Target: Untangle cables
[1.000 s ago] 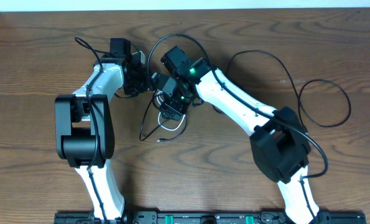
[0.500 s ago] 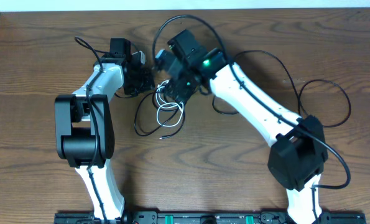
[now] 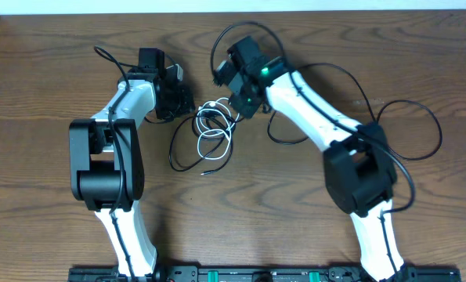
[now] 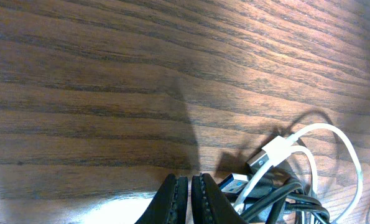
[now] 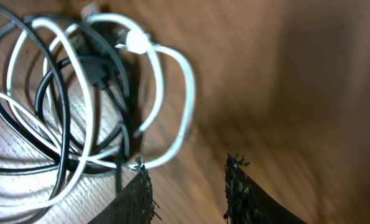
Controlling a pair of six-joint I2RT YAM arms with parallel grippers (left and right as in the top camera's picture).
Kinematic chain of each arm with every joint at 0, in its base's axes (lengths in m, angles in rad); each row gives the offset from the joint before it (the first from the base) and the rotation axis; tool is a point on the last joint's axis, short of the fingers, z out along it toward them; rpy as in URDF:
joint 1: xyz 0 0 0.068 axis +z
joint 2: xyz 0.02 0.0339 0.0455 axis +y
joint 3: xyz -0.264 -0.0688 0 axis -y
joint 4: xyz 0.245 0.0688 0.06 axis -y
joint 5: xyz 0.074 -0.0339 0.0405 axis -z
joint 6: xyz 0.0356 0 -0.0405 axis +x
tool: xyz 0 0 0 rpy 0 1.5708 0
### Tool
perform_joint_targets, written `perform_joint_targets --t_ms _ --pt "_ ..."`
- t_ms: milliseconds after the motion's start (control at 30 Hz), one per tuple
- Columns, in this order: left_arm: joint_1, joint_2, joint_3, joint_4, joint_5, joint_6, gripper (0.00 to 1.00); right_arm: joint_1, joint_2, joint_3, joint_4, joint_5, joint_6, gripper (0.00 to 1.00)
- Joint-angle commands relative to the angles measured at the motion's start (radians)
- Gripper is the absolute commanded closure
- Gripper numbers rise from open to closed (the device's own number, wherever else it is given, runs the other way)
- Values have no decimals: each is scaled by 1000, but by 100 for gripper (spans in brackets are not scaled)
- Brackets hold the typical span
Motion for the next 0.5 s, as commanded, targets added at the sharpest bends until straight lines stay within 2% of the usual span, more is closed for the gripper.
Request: perform_joint_targets --t_ms 0,267,467 --pt "0 19 -8 -5 -2 -5 88 43 33 8 6 -11 -64 62" --pt "0 19 -8 -5 -3 -5 88 90 41 7 8 -10 -65 61" --pt "0 19 -8 -5 -2 -5 88 88 45 -2 30 -10 -148 59"
